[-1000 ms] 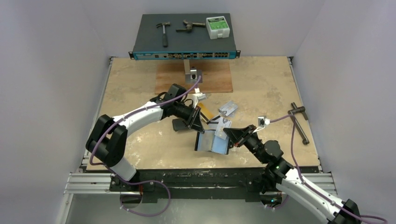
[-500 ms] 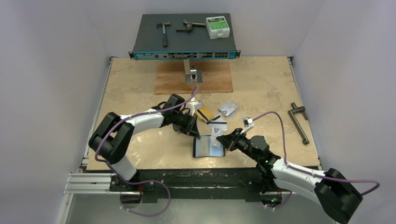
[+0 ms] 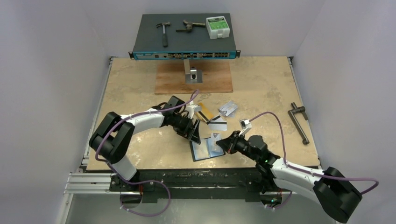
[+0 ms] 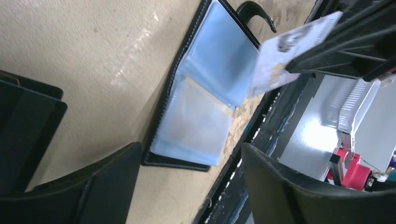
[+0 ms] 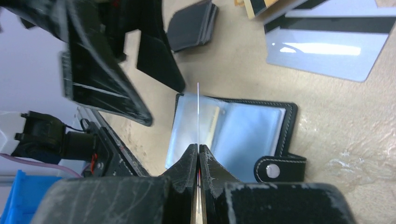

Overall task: Put the credit cards into the card holder
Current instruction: Insert the credit card into the card holder.

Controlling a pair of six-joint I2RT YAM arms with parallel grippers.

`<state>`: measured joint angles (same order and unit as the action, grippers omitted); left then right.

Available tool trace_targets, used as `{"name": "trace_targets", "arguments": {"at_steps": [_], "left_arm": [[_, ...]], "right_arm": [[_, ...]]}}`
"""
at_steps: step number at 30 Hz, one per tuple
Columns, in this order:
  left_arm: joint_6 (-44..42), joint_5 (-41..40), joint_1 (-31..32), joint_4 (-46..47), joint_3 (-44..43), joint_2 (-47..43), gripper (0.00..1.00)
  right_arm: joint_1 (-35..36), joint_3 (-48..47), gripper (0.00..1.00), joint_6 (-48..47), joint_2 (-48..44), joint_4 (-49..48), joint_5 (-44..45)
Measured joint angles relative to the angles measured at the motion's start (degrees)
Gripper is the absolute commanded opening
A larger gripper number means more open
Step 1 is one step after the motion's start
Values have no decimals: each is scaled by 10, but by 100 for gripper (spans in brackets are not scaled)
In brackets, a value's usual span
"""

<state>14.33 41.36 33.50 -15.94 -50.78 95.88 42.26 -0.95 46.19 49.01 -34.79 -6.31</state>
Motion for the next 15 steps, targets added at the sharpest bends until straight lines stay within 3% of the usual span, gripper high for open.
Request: {"name": "trace_targets", "arguments": {"at_steps": [6,9,10,12,15], "left_arm": [[-80,1,0,-101,-28,-61,86],[-174,0,0,-190,-76,-101,90],[-216,-6,2,-220,-96,-117,90],[-283,-20,10,-265,-127,-159,100],[-470,-65,46,-312,-128,-255,100]], "right_arm": [[0,-16,0,-2,90,5,-27],[0,-36,0,-2,135,4,-44],[0,-42,0,-2,141,5,-50],[0,-50,0,-4,142,9,-54],[0,-60,0,-11,127,23,-55]]}}
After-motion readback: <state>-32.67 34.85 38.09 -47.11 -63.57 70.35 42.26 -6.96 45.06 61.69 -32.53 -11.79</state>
